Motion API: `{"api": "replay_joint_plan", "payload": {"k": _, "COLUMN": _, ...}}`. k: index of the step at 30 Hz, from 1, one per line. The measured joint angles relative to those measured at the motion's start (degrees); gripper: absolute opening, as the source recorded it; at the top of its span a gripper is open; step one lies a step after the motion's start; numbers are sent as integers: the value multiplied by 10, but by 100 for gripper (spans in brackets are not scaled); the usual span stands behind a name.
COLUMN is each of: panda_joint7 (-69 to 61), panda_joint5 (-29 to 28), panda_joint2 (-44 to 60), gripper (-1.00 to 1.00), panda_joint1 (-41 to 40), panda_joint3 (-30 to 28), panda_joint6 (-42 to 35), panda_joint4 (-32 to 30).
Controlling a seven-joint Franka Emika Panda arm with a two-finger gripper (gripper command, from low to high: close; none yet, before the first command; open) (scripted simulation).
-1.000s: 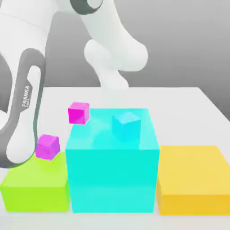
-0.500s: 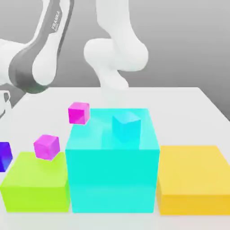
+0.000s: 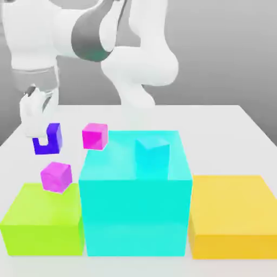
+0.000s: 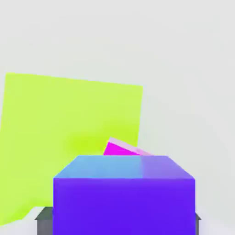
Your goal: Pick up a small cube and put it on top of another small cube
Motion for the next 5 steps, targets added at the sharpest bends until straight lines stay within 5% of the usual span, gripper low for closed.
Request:
{"api": "replay_joint_plan", "payload": {"k": 2, "panda_joint7": -2, "panda_joint5": 1, "panda_joint2": 33, "gripper": -100, "panda_joint1": 1, "panda_joint3": -3, "panda_joint6": 47, "panda_joint4": -15}}
{"api": "replay_joint_plan", "payload": {"k": 3, "panda_joint7": -3, "panda_joint5": 2, "panda_joint2": 43, "gripper": 100, "panda_joint1": 1, "panda_joint3": -3, "panda_joint6": 61, "panda_joint4": -19}}
{"api": "replay_joint_plan", "payload": {"k": 5, "panda_joint7": -3, "panda_joint5": 2, "panda_joint2": 43, "gripper": 100, "panda_joint1": 1, "panda_joint3": -3, "panda_joint6": 62, "panda_joint4": -19}}
